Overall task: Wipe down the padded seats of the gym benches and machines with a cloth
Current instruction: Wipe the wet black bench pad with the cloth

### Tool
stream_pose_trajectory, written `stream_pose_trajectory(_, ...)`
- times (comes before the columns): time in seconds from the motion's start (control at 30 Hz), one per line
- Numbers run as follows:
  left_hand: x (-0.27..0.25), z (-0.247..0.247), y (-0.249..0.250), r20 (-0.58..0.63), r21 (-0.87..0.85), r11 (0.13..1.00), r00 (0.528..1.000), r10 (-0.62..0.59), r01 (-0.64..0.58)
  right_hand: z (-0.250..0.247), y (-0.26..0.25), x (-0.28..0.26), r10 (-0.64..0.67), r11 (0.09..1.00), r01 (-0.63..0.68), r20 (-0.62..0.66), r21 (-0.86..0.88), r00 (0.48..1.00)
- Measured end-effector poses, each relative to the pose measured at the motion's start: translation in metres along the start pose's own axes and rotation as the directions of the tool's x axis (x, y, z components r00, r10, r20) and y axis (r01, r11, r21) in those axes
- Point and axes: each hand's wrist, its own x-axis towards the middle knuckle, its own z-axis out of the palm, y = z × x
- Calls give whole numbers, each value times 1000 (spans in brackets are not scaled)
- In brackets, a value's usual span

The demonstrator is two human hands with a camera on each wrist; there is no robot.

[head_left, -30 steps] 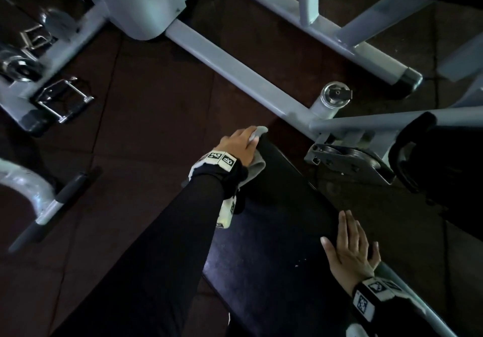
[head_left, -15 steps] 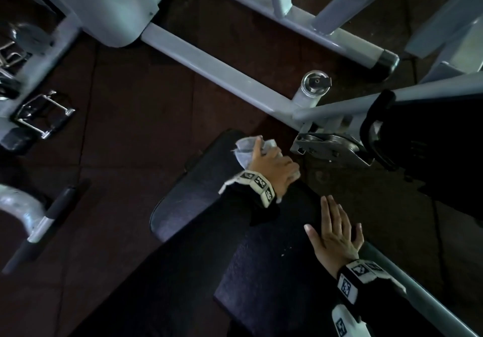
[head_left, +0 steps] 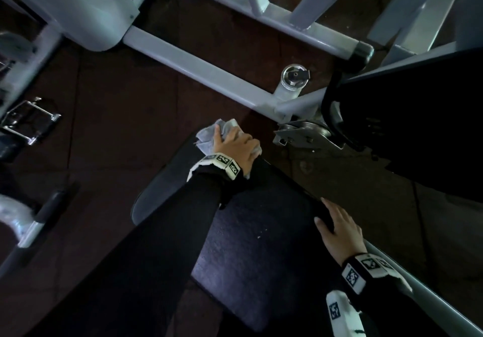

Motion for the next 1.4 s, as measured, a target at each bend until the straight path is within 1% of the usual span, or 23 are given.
stream_pose_trajectory(0.07,-8,5,25,15,-11,1000,1000,15,-15,-4,18,-9,53,999,-53,4,14,999)
stream_pose_trajectory(0.1,-13,9,40,25,-20,999,999,37,-36,-6,24,-14,55,998,-55,12,23,998)
stream_pose_trajectory(0.23,-33,35,108,16,-43,980,981,194,-193,-13,39,-20,8,998,-11,43,63,999)
stream_pose_trajectory(0.33,-48,55,152,53,-69,960,960,274,-270,-16,42,-18,72,991,-72,6,113,997)
stream_pose_trajectory(0.4,-55,66,170,73,-81,957,956,286,-280,-17,42,-18,112,981,-106,-32,160,993)
stream_pose_trajectory(0.43,-58,69,174,61,-93,956,957,283,-277,-16,41,-17,122,978,-111,-50,178,991)
stream_pose_trajectory(0.5,-62,70,170,-15,-169,952,966,257,-255,-15,34,-15,129,976,-113,-75,185,989)
stream_pose_trajectory(0.57,-67,68,156,-126,-282,929,969,211,-239,-15,24,-12,139,972,-117,-96,201,986)
stream_pose_trajectory(0.6,-71,67,146,-204,-323,918,964,168,-228,-15,17,-11,147,968,-121,-104,220,984)
stream_pose_trajectory(0.63,-76,68,136,-253,-346,918,961,107,-194,-15,11,-8,152,963,-122,-110,241,982)
stream_pose_trajectory(0.7,-89,74,111,-251,-355,933,968,-30,-63,-15,-6,-2,166,950,-127,-113,286,980)
stream_pose_trajectory(0.73,-95,79,100,-239,-353,936,966,-95,4,-15,-11,5,162,954,-129,-101,271,982)
stream_pose_trajectory(0.77,-102,84,87,-228,-352,934,961,-154,66,-14,-20,12,157,964,-139,-64,225,986)
stream_pose_trajectory(0.8,-110,88,77,-222,-346,932,955,-196,111,-11,-28,20,157,979,-155,-4,136,988)
stream_pose_trajectory(0.83,-116,92,69,-215,-335,932,952,-220,139,-6,-34,29,157,986,-159,52,55,986)
stream_pose_trajectory(0.9,-129,99,58,-204,-309,939,953,-223,153,0,-46,41,162,987,-163,103,2,981)
stream_pose_trajectory(1.0,-141,106,52,-187,-266,955,965,-184,131,2,-50,45,98,994,-103,127,31,987)
stream_pose_trajectory(1.1,-141,103,50,-117,-279,951,978,-174,136,-10,-37,32,-29,984,4,134,180,991)
stream_pose_trajectory(1.17,-139,100,51,-80,-283,948,981,-178,149,-18,-18,24,-124,970,98,108,221,986)
stream_pose_trajectory(1.2,-139,99,52,-74,-283,947,981,-180,153,-22,-11,18,-153,970,130,101,208,983)
stream_pose_trajectory(1.3,-140,99,53,-67,-292,944,981,-184,157,-24,1,12,-158,972,137,101,189,982)
stream_pose_trajectory(1.37,-140,99,53,-62,-289,944,981,-183,158,-21,-5,12,-134,978,121,62,172,989)
stream_pose_trajectory(1.4,-140,99,54,-59,-286,945,982,-181,157,-18,-9,14,-103,987,96,49,130,993)
